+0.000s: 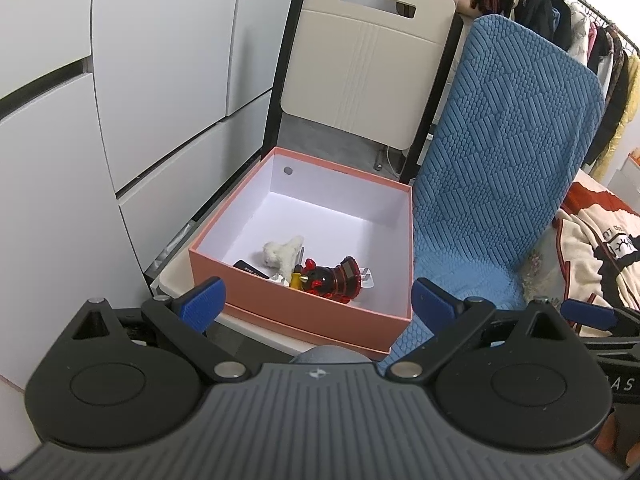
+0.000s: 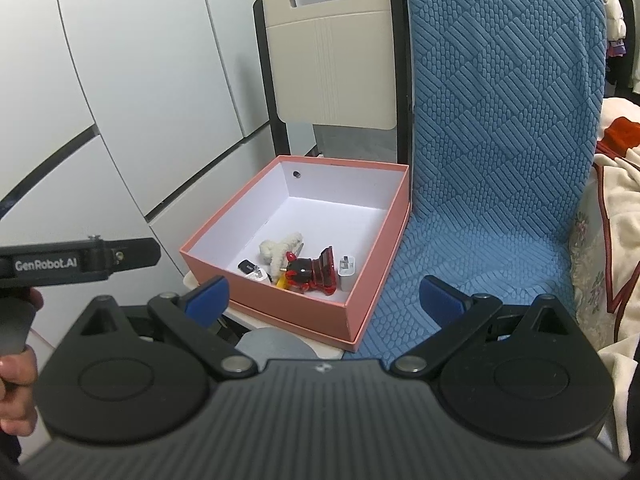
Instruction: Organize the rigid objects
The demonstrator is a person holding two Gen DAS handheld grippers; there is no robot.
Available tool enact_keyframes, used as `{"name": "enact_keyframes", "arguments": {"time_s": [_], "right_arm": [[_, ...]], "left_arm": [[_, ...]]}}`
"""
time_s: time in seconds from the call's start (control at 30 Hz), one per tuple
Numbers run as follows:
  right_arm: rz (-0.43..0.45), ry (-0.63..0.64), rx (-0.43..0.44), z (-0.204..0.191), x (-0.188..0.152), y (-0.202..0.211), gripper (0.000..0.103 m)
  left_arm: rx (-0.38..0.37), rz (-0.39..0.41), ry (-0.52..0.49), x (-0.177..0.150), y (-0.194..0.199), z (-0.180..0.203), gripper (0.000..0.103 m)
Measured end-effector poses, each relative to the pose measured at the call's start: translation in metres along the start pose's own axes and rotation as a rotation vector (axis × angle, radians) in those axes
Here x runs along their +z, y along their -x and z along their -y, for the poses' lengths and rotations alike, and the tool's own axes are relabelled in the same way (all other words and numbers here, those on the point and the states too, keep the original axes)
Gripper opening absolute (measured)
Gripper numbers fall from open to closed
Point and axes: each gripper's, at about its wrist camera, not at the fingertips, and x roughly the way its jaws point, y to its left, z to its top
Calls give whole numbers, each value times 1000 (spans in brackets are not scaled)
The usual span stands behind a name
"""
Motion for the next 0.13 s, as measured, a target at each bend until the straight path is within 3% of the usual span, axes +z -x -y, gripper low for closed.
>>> {"name": "enact_keyframes", "arguments": {"time_s": [0.13], "right_arm": [[5,6,2,-2,2,1,103]], "left_arm": [[2,4,-5,0,0,-1,101]]}}
